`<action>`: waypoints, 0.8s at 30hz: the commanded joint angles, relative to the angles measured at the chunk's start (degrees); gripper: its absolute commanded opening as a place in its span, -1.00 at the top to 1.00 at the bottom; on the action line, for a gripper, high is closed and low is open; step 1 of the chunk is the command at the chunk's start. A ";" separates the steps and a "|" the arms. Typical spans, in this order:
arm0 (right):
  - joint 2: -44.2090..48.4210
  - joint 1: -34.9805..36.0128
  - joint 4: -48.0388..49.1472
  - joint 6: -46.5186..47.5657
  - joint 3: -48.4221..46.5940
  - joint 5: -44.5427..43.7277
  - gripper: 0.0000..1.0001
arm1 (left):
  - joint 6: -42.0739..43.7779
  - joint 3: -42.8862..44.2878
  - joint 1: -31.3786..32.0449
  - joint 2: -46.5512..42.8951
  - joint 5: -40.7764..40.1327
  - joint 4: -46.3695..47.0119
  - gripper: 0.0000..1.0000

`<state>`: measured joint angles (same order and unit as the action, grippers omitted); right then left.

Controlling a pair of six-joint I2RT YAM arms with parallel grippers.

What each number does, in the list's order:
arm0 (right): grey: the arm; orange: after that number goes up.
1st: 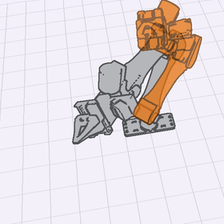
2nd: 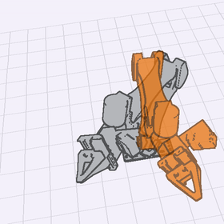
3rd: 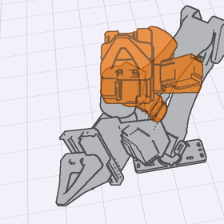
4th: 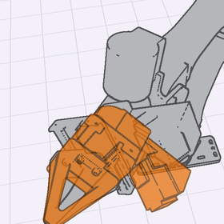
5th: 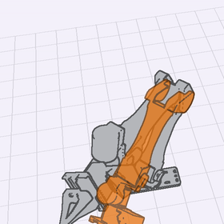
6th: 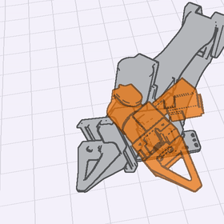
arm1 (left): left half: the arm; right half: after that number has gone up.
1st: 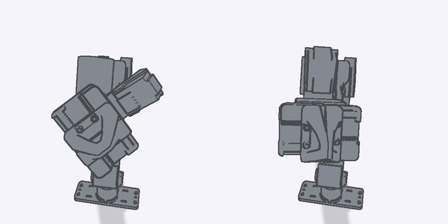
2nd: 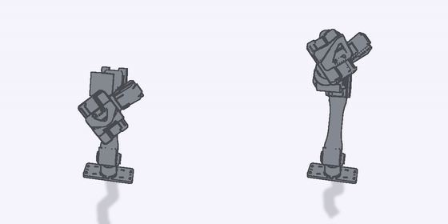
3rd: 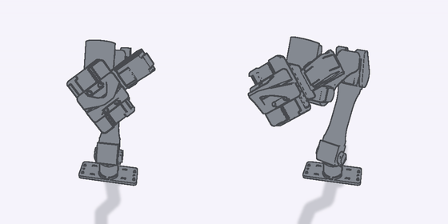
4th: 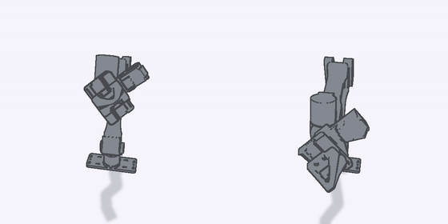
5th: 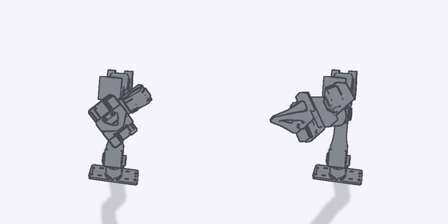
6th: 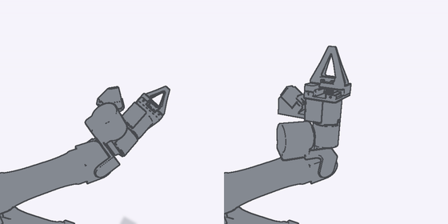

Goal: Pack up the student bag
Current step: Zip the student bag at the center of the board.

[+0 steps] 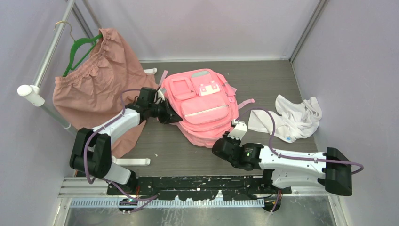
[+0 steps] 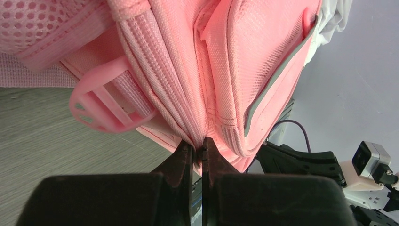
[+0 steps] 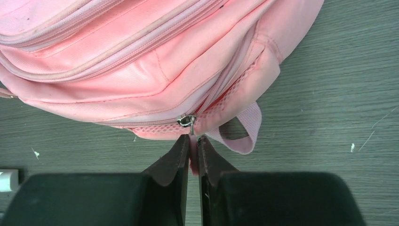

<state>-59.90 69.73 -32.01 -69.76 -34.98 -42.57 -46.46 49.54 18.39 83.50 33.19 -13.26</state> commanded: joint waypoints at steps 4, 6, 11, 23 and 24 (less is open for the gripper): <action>-0.91 -0.61 -2.01 5.21 -1.75 2.24 0.99 | 8.46 11.70 -3.86 1.96 -1.53 -7.13 0.85; -2.46 -0.59 -0.56 6.81 -3.47 3.52 0.99 | 10.99 13.73 -1.83 -0.21 -1.47 -12.60 0.55; -4.95 -1.05 4.09 8.43 -5.09 6.13 0.99 | 11.64 12.19 7.50 -13.06 -10.88 -22.00 -0.15; -5.93 -3.57 9.43 8.11 -3.94 9.98 0.99 | -15.54 -4.41 25.60 -26.05 -25.07 -13.81 -0.33; -6.01 -3.62 9.42 8.13 -4.04 10.15 0.98 | -16.86 -4.71 26.67 -24.75 -25.62 -12.74 -0.34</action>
<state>-65.54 66.39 -26.11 -62.33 -37.41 -33.32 -54.33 46.74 41.17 55.42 13.15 -31.48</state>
